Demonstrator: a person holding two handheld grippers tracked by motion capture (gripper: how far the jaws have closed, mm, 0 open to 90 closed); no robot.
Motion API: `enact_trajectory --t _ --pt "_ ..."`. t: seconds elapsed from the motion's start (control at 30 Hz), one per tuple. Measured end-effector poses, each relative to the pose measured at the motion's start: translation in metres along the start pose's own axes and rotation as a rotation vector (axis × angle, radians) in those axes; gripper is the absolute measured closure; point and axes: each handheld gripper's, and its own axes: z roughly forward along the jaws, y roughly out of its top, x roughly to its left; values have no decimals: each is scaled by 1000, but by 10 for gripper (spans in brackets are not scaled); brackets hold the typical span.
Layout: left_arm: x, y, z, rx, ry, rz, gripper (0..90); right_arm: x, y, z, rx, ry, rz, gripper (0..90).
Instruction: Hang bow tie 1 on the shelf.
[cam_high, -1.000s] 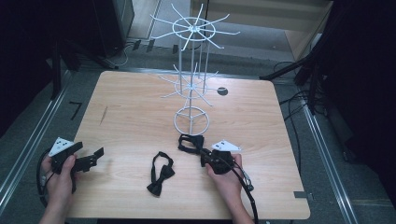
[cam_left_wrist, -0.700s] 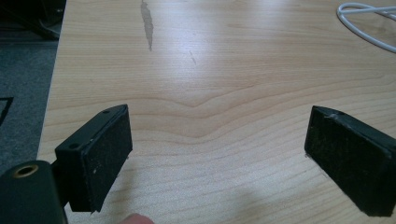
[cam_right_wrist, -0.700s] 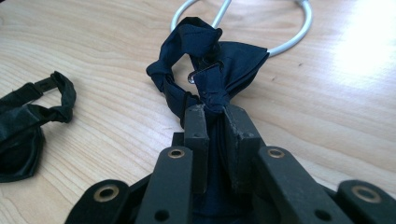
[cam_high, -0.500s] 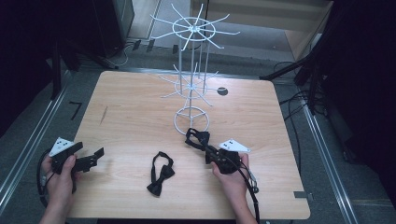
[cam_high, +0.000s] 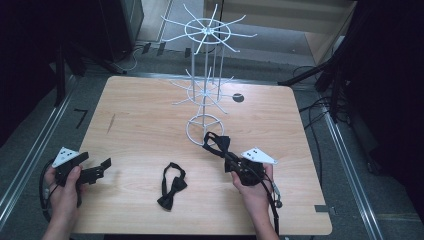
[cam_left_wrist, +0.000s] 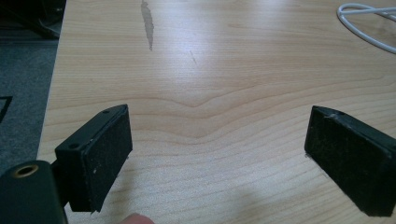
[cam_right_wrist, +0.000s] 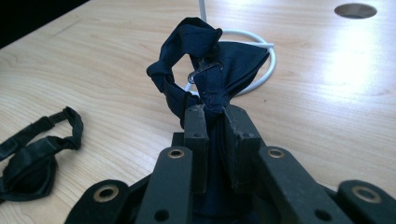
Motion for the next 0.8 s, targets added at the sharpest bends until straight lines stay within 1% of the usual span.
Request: enact_trajectory --t 0.3,0.6,0.63,0.8 --pt "0 0 0 0 -1 1 82 5 11 -13 -50 11 -27 816" --pt "0 0 0 1 -1 1 82 11 20 -26 -88 26 -33 816" --pt "0 0 0 1 -1 1 82 12 21 -28 -92 27 -42 816" --pt "0 0 0 1 -1 1 82 16 25 -33 -112 33 -48 816"
